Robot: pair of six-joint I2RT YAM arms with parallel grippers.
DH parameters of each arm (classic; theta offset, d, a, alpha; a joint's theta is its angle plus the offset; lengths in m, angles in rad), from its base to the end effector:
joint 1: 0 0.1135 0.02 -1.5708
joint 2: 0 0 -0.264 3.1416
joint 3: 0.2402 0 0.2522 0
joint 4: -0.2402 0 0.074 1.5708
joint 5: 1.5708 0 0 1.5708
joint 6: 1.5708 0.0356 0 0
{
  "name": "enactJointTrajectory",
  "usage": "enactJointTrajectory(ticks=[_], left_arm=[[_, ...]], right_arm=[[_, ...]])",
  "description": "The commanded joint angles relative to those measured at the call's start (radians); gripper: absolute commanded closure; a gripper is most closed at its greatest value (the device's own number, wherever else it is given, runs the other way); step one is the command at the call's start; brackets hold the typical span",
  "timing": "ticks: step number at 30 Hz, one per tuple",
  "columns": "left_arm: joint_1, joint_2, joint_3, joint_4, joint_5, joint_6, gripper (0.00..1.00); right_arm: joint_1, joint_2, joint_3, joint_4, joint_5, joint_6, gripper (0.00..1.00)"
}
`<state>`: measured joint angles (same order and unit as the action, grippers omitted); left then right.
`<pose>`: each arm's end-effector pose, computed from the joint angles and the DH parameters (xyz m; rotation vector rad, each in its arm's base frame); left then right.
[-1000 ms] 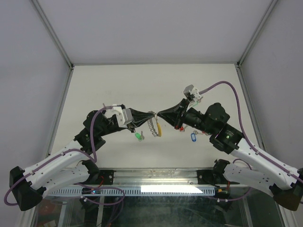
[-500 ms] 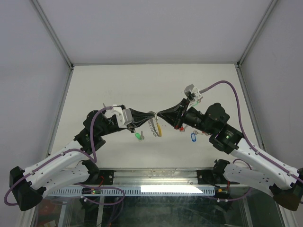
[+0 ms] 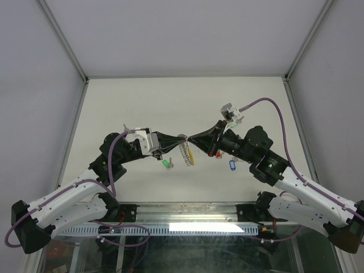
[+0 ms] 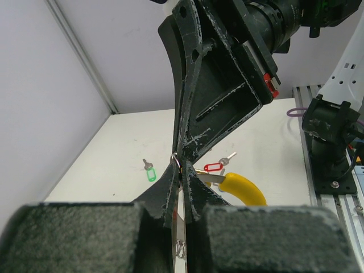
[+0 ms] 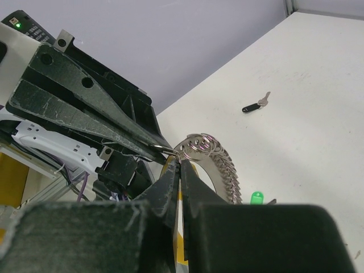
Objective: Put the keys on the keyring
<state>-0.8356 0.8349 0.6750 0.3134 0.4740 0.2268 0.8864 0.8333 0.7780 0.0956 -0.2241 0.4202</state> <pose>0.1212 -0.1582 0.3456 1.0737 1.0306 -0.8310 0.1197 0.1592 0.3596 -0.5688 1.5597 1.1908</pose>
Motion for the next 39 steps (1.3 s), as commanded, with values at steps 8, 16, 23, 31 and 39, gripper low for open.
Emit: enactJointTrajectory(ticks=[8,16,23,31,39], left_arm=[[0.005,-0.024,0.007,0.05,0.042,0.017,1.0],[0.005,-0.023,-0.001,0.09,0.043,-0.008,1.0],[0.004,-0.018,-0.026,0.234,0.062,-0.11,1.0],[0.004,0.016,-0.063,0.435,0.148,-0.253,1.0],[0.003,0.075,-0.111,0.696,0.27,-0.413,1.0]], right_arm=[[-0.001,-0.02,0.002,0.036,0.049,0.01,0.91],[-0.001,-0.083,0.034,-0.022,0.023,-0.106,0.69],[-0.001,-0.15,0.032,-0.037,-0.055,-0.306,0.65],[-0.001,-0.178,-0.002,0.053,-0.231,-0.546,0.64],[-0.001,-0.189,0.011,0.077,-0.377,-0.608,0.64]])
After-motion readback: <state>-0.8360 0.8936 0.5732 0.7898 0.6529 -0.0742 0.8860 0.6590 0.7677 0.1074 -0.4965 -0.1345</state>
